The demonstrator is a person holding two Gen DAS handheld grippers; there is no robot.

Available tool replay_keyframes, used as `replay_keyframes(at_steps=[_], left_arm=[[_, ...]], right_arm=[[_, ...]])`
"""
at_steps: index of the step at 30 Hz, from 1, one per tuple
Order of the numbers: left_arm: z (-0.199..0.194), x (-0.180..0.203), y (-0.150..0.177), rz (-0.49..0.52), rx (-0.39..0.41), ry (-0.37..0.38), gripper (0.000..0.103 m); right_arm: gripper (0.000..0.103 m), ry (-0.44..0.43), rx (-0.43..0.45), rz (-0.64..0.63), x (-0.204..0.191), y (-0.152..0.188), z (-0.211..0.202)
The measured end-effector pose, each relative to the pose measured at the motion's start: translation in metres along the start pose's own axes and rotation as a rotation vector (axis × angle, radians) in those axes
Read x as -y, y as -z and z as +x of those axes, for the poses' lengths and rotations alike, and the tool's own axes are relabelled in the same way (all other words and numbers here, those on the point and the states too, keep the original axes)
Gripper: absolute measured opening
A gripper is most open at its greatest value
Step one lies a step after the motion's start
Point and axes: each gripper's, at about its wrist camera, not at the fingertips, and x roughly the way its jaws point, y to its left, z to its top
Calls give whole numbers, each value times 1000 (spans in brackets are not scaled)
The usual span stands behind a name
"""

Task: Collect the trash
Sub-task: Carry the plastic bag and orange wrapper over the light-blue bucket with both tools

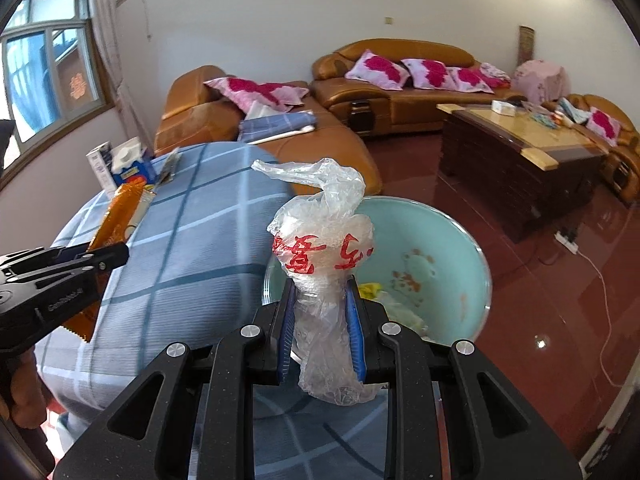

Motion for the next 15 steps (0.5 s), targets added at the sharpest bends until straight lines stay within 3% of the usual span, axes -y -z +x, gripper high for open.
replay_keyframes(at_steps=[15], left_arm=[[35,83,-27,85,-28,117,26]], right_arm=[[24,106,-18,120,67,-3,23]])
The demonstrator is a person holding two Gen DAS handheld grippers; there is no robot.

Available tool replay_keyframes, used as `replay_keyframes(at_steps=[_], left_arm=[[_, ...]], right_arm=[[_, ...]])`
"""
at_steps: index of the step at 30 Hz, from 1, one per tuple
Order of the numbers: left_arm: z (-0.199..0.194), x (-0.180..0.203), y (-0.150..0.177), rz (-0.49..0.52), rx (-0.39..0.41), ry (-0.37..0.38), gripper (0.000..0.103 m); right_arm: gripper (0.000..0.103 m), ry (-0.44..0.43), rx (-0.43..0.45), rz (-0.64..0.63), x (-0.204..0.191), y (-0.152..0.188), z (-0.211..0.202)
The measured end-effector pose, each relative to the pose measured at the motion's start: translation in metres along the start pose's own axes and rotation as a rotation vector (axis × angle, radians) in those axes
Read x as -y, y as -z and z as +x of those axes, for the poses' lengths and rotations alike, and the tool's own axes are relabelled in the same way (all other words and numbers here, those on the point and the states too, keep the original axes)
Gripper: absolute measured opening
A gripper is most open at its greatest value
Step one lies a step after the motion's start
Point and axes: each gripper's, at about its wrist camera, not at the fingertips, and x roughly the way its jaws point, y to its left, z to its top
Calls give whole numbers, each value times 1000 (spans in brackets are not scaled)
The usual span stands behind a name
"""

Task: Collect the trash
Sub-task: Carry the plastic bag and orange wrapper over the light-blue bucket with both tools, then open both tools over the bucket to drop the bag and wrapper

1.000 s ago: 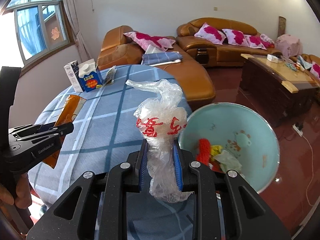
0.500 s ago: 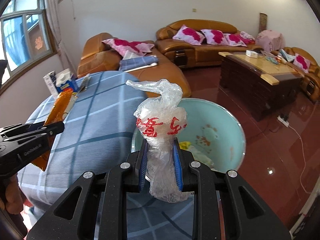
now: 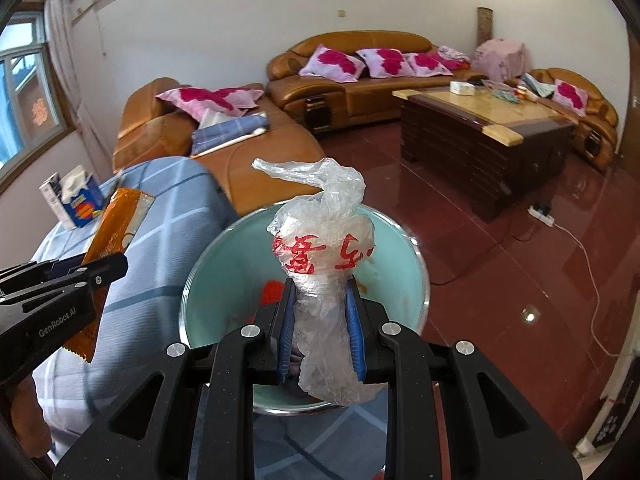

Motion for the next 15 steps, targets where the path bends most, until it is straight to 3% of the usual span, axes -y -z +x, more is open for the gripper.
replay_keyframes(at_steps=[12,15], left_arm=[[51,43,-19,30,-63,42,26],[61,47,-20,29,-74,63,32]], right_arm=[[24,34,-49,73,28,4,19],[24,39,-55,79,32,4,22]])
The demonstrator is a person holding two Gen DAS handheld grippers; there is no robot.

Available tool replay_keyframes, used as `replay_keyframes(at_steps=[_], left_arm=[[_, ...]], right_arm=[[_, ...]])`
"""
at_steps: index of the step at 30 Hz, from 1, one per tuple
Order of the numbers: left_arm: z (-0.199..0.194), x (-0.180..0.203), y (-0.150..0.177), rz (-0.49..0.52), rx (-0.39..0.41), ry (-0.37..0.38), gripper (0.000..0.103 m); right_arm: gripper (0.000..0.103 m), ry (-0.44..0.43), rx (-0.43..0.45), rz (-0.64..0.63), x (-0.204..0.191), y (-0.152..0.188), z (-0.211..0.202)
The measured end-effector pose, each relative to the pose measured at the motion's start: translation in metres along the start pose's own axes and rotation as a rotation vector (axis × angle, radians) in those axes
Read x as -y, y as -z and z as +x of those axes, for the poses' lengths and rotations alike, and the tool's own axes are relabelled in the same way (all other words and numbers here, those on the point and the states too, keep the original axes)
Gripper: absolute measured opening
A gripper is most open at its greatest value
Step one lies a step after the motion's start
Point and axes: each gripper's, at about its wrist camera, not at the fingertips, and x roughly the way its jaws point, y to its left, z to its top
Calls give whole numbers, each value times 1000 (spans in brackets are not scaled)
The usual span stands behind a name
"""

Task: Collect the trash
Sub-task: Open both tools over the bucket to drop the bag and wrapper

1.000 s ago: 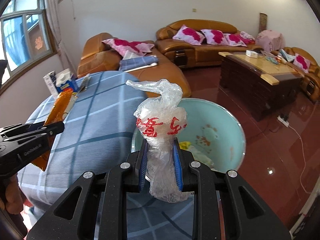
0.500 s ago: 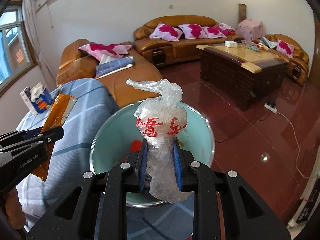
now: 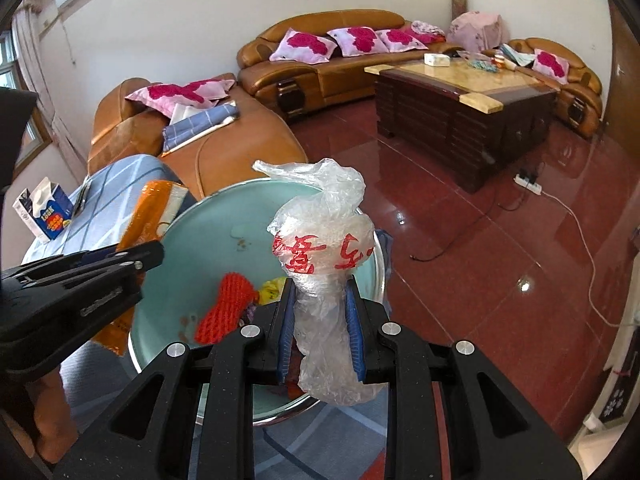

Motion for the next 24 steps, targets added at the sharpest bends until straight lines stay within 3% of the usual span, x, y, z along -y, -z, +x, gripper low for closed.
replay_keyframes(at_steps=[3,8,10,18,20,22,24], left_arm=[[2,0,-2,2,12,-3,37],[-10,-7,-3,0,47,8,58],[-19,-11,-3,-12,73,-6,73],[-55,-35,4,-50,145,-69,75],[-59,-41,8,-60,153,-88,76],[-65,-46,13,-76,159,-99,79],[-68,-52,16,-93,159,-104,79]], right_arm=[[25,1,0,1,1,-1,1],[25,-5,-3,0,3,-4,3],[25,-13,0,-5,0,-8,3],[26,-28,-9,-56,-18,-9,21],[30,-37,-15,-61,-21,-6,25],[47,-35,-13,-57,-23,-5,24],[48,-32,0,-55,-24,-4,18]])
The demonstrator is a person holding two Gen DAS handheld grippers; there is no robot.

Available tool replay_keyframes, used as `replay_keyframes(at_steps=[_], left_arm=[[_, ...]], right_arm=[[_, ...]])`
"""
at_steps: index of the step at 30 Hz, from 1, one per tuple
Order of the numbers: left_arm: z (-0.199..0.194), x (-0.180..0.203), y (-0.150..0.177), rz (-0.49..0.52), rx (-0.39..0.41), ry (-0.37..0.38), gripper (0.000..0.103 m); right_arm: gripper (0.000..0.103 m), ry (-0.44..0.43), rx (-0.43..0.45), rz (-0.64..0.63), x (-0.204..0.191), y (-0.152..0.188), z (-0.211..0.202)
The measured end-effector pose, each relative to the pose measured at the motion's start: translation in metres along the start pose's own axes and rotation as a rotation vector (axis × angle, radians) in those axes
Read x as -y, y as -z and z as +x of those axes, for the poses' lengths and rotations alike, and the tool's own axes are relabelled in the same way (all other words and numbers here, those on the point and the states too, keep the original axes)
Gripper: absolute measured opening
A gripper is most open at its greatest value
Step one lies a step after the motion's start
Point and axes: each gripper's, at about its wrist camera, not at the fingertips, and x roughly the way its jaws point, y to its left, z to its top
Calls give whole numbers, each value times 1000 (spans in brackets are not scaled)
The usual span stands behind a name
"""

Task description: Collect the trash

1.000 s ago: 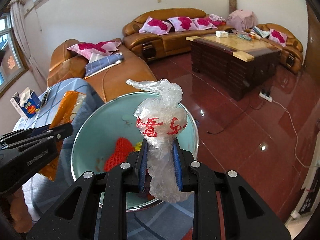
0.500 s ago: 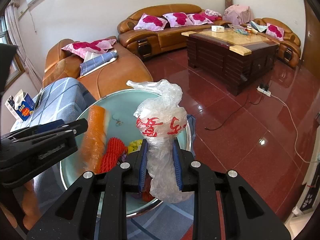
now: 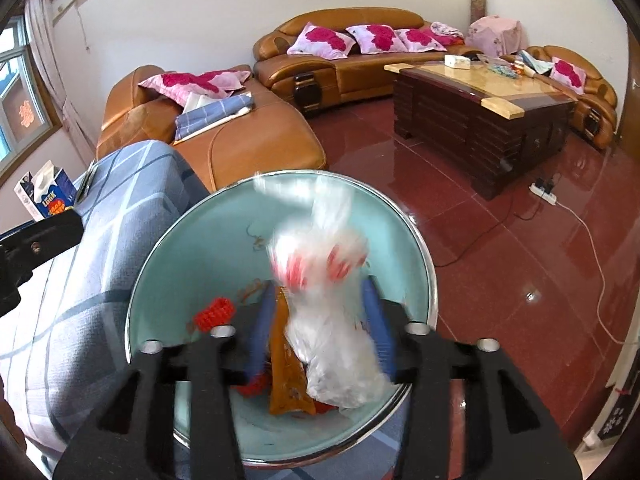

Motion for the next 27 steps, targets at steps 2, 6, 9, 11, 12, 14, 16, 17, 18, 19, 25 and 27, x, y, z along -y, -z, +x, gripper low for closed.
replay_keyframes(at_steps=[2,6,9,11,12,14,16,17,18,19,25,27], left_arm=[[-4,-5,4,-10,0,-1,79],[-12,-9,11,-25,6,-6,82],[-21,-10,19,-27,13,0,85],[-30,-9,25,-22,25,7,88],[-35,-9,28,-20,34,7,91],[-49,-9,31,-16,64,3,95],[-62,-10,31,-8,99,-9,97],[-71,-10,32,-7,124,-10,97],[-80,-12,32,-9,148,-4,97],[-89,-13,31,-13,165,6,97],[-127,-22,27,-44,263,7,97],[-136,-23,27,-47,290,0,97]], right_arm=[[48,4,18,0,-1,-1,-9],[53,27,69,19,0,-3,-32],[73,49,119,49,1,-1,-54],[81,80,169,79,2,3,-74],[82,87,184,86,4,4,-81],[85,99,221,101,5,6,-97],[88,107,265,115,5,7,-112],[88,110,296,120,5,6,-122],[89,111,321,120,4,6,-130],[91,113,354,115,1,4,-141],[94,127,489,98,-11,3,-182],[94,128,520,94,-15,4,-193]])
